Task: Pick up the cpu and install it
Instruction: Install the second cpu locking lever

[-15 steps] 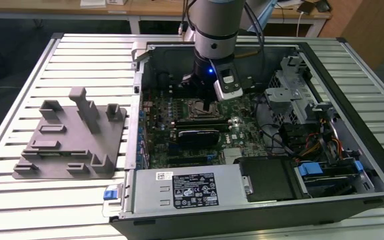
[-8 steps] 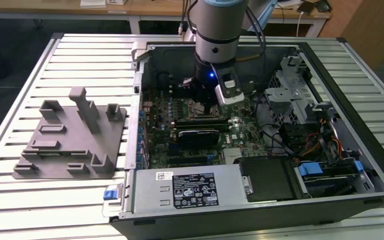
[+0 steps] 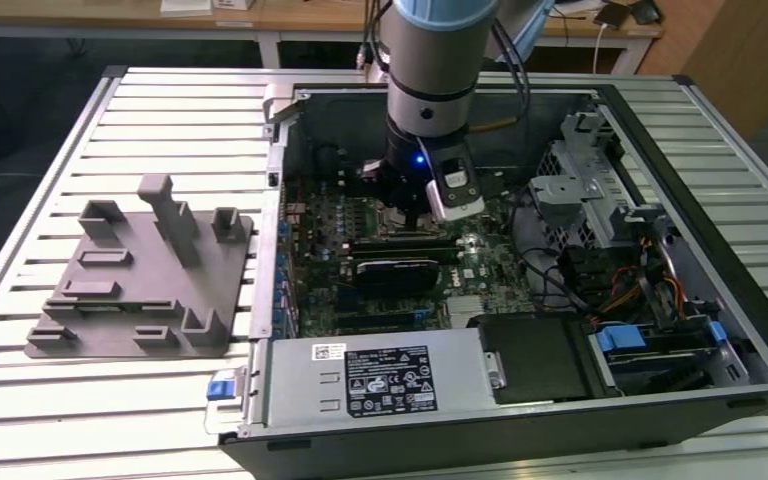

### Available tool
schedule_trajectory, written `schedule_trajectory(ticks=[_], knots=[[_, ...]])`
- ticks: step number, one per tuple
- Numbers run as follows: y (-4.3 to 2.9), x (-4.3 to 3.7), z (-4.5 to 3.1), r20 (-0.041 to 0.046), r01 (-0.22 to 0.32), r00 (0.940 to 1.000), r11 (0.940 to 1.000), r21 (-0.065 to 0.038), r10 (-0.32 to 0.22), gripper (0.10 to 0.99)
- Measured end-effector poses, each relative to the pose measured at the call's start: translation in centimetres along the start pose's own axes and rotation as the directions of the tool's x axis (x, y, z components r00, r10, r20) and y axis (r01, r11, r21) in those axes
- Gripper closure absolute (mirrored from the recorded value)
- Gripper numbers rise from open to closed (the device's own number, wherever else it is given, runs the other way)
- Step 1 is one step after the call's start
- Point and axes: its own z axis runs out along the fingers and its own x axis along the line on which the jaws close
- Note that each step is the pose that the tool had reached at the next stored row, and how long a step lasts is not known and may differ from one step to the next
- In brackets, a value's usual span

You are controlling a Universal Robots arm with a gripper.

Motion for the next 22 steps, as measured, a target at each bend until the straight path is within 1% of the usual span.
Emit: schedule_trajectory(ticks=[4,5,10,16,18,22], knots=[[-0.63,0.64,0.07,-0.001,0.0,1.0,1.0,-0.004,0.0,0.98],[-0.78,0.77,0.12,-0.0017,0.0,1.0,1.0,-0.006,0.0,0.98],[-1.57,0.96,0.4,-0.008,-0.001,1.0,0.9995,-0.033,0.001,0.98],[-2.18,1.14,0.74,-0.0125,-0.001,0.9999,0.9987,-0.052,0.001,0.98],[-2.25,1.28,0.85,-0.0131,-0.002,0.9999,0.9985,-0.054,0.001,0.98],[-2.35,1.6,1.07,-0.0141,0.004,0.9999,0.9985,-0.055,-0.005,0.98]])
